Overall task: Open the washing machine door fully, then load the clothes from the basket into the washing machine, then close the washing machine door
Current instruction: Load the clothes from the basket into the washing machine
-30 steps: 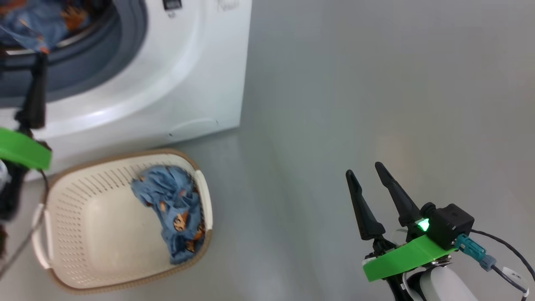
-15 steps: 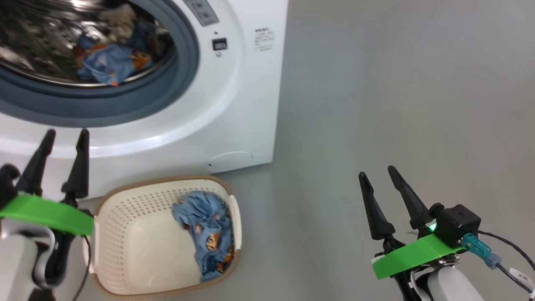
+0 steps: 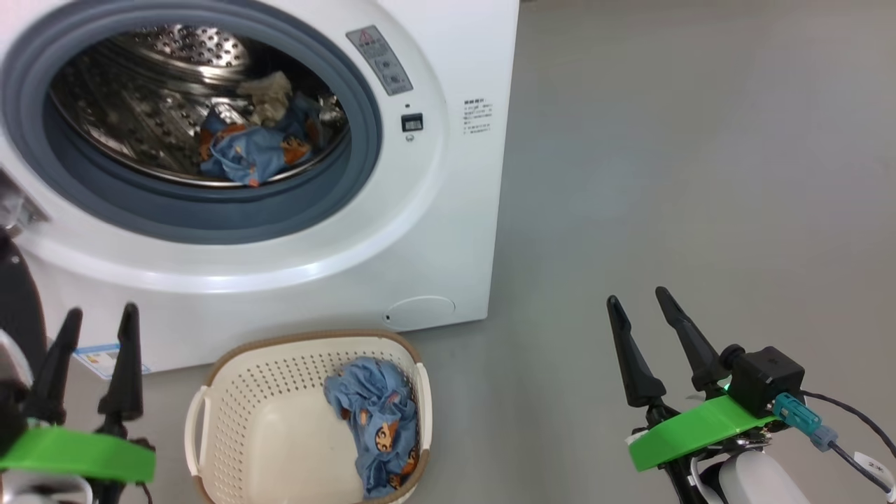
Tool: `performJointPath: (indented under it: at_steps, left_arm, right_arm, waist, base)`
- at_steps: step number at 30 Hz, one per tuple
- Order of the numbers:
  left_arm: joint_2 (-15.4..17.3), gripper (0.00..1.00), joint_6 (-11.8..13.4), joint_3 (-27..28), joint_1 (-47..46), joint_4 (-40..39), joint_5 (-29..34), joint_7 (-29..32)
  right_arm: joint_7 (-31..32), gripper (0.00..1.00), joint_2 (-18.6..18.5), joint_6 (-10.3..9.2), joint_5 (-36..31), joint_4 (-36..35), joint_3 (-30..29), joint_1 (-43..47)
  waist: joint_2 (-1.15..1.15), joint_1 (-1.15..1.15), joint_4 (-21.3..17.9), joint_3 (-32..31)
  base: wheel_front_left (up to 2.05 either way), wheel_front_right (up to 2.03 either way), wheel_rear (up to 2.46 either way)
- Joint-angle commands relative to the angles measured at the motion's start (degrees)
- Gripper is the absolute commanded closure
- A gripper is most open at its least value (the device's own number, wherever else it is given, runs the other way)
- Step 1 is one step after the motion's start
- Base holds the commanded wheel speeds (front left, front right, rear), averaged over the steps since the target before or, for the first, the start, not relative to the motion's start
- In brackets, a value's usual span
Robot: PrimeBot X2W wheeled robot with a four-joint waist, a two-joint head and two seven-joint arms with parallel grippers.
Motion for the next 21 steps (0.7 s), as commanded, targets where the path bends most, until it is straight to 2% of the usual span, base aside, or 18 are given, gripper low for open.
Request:
performJointPath:
  at_steps: [1, 9, 21]
  left_arm:
    - [1.69, 0.00, 0.38, 2.72, -0.77, -1.81, 0.55, -0.37]
    - [-1.49, 0.00, 0.04, 6.04, 5.87, -5.02, 2.44, -0.37]
    - [-2.96, 0.00, -0.18, 7.80, 8.02, -6.88, 5.84, -0.37]
  right_arm:
    - [-0.46, 0.00, -0.30, 0.25, -0.43, -1.08, 0.87, -0.34]
    - [-0.46, 0.00, -0.30, 0.25, -0.66, -0.15, 0.11, 0.30]
    - [-0.46, 0.00, -0.30, 0.25, -1.80, -0.55, -0.34, 0.32]
  waist:
    - [0.00, 0.00, 0.29, -1.02]
    - [0.00, 0.00, 0.75, -3.43]
    - [0.00, 0.00, 1.52, -2.89]
  base:
    - [0.00, 0.00, 0.00]
    - [0.00, 0.00, 0.00]
    - [0.00, 0.00, 0.00]
